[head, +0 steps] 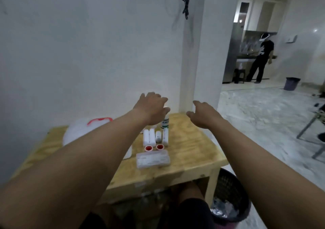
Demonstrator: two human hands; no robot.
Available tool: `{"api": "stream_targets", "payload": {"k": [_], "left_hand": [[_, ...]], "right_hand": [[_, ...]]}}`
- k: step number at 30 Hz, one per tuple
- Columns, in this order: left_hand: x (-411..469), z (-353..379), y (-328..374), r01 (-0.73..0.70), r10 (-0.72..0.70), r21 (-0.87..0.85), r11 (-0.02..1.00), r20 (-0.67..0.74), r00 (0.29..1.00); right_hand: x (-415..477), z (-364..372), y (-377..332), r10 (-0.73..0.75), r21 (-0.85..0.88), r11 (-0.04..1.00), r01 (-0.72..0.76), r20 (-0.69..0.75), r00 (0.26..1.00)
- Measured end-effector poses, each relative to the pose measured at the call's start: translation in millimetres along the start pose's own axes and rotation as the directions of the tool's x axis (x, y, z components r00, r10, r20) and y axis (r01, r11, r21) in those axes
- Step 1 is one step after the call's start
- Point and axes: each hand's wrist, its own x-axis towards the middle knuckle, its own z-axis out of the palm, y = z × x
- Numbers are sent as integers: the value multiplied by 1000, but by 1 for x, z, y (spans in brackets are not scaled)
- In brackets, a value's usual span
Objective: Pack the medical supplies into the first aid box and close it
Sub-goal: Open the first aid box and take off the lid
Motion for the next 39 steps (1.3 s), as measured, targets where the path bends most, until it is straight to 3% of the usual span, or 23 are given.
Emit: {"api": "stream_targets", "payload": {"k": [9,18,25,29,31,34,37,39], "left_hand": [[-96,-15,-60,213,-213,-9,977,-15,977],[-176,9,-111,481,-481,-146,864,37,876],[-185,42,-113,493,-524,-216,843,-119,844],[-190,57,-101,572,-638,-301,763,-209,741],[-190,58,-90,626,-725,-372,685,-265,636],[-188,54,-72,683,-892,-576,449,-239,384],[-178,51,-60,548,-987,-836,-14,100,127],[-172,54,-55,390,-942,-875,-286,332,55]], "right_hand": [[-32,23,-92,-219,8,976,218,19,976],[-47,59,-169,-448,55,894,444,127,885],[-50,89,-187,-540,70,841,536,161,826],[-49,96,-185,-558,81,830,552,130,820],[-48,98,-182,-560,89,829,552,128,819],[-47,99,-180,-560,98,828,552,112,821],[-46,100,-180,-568,90,823,561,97,817],[-45,100,-179,-574,77,819,569,90,814]]}}
